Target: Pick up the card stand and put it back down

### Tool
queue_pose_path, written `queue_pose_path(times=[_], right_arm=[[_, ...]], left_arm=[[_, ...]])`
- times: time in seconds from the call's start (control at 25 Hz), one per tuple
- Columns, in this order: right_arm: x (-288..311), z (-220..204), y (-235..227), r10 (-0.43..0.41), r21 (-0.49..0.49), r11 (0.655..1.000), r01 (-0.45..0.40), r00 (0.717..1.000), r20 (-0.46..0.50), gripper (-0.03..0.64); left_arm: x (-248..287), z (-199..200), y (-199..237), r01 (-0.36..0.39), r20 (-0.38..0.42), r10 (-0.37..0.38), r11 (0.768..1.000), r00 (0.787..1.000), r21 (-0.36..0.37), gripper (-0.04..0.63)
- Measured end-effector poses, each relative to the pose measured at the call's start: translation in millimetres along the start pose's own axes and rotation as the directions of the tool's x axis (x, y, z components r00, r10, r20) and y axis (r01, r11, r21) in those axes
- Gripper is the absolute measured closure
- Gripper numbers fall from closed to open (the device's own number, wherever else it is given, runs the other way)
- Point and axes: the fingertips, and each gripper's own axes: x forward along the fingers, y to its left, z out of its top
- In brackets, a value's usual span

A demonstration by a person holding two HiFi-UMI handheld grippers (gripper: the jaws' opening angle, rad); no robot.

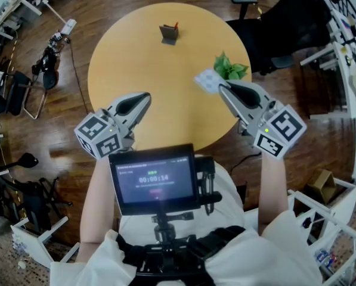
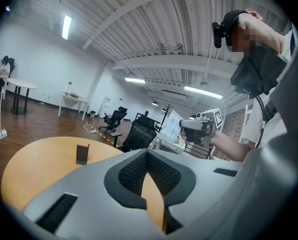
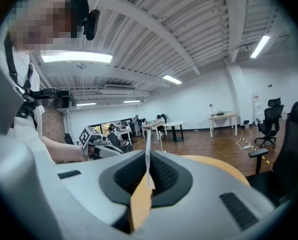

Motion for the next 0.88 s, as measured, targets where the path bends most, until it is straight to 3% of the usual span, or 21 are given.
queue_pose_path(times=[0.32,0.64,0.88], right_arm=[[0,-5,-1,-0.001,0.003,1.000,0.001,1.000,-0.005,0.583],[0,-9,-1,0.001,0.003,1.000,-0.001,1.000,-0.009,0.583],[-1,-13,-2,0.001,0.001,1.000,-0.001,1.000,-0.019,0.583]], left_arm=[[0,-5,0,0.002,-0.008,-0.002,1.000,1.000,0.001,0.592],[-6,-7,5,0.023,0.025,-0.022,0.999,0.999,-0.042,0.592],[-9,-10,15,-0.014,0.032,0.016,0.998,0.999,-0.065,0.594]])
